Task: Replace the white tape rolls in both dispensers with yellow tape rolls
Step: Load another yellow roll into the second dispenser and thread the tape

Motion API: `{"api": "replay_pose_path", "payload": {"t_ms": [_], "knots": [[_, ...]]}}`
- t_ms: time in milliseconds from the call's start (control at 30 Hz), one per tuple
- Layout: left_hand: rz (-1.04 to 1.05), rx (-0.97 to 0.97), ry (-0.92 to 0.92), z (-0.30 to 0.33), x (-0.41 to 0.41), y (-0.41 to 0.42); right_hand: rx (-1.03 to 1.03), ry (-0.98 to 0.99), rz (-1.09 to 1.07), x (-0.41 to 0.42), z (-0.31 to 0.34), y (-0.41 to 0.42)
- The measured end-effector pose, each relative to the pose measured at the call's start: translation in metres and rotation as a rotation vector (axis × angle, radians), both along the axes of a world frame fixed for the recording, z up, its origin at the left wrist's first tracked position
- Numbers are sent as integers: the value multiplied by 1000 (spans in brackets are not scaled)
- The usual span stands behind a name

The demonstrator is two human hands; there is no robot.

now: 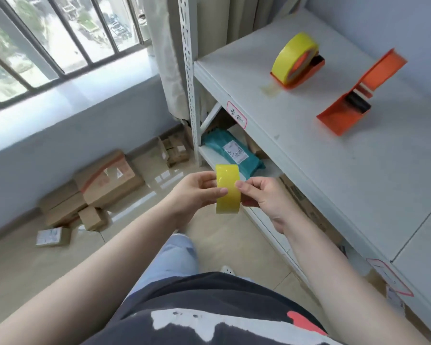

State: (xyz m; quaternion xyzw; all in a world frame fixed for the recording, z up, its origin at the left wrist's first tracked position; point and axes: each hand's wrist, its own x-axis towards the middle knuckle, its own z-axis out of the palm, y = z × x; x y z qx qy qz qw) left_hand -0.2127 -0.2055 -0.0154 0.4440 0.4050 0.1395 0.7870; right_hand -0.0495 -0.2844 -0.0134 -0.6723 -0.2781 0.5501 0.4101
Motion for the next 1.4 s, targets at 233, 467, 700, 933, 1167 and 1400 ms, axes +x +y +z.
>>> {"api": "replay_pose_path", "payload": {"t_ms": [233, 467, 700, 933, 1167, 1400], "knots": [[-210, 41, -2, 14, 17, 120, 45, 76, -317, -11, 17, 87], [-477, 152, -137, 35, 52, 182, 102, 5, -591, -3, 39, 123], [-492, 77, -159, 49, 114, 182, 230, 13, -671, 35, 59, 113], [-386, -55, -144, 64, 183, 180, 236, -149, -602, 81, 61, 107], [-697, 255, -249, 53, 210, 170, 250, 99, -932, 127, 70, 97], [-650, 288, -214, 59, 248, 169, 209, -66, -1040, 144, 68, 93]]}}
